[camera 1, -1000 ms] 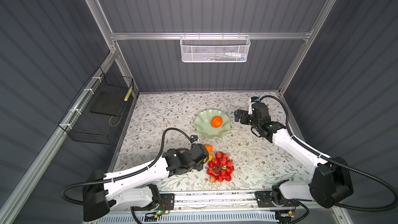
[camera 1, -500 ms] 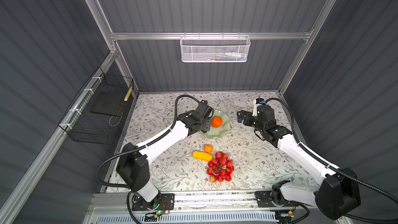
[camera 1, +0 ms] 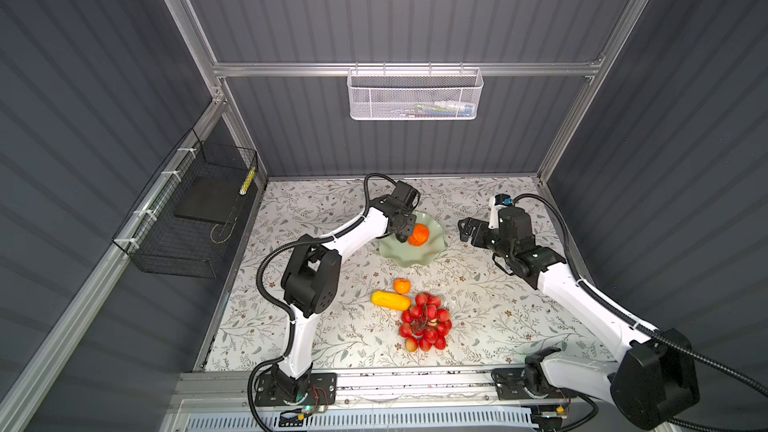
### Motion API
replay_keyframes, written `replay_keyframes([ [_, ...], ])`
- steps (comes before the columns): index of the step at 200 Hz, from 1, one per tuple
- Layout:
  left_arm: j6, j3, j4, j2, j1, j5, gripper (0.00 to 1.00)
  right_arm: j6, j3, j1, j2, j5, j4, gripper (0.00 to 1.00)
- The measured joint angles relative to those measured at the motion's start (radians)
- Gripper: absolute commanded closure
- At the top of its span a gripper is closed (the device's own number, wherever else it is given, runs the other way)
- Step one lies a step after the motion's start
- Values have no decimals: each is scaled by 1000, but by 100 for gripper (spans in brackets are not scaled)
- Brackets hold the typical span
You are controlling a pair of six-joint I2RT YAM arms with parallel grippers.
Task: Place and organize the fake fruits in the fruit bowl
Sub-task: 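Carry the avocado with the left gripper into the bowl beside the orange fruit, then grasp the yellow mango with the right gripper while the left arm withdraws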
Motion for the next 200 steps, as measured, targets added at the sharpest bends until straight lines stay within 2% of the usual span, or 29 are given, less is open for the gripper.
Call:
replay_keyframes([
  [18,0,4,-3,30,3,2,59,0,0,-3,-2,0,0,1],
  [45,-2,4,-8,48,3,5,43,0,0,-7,-2,-5,0,1],
  [115,-15,-7,16,14,3,-19,16,-2,0,-10,5,-38,0,2],
  [136,-7,-87,49,-104,3,-80,8,-16,13,-9,36,-83,-11,6],
  [157,10,-214,115,-300,9,-169,1,-44,56,16,93,-109,-44,9],
  [168,17,-294,168,-412,15,-206,0,-64,74,47,116,-113,-57,11],
  [183,27,-417,237,-568,51,-245,0,-90,95,99,138,-121,-76,13],
  [200,31,-549,303,-705,140,-261,0,-130,118,175,162,-132,-94,15],
])
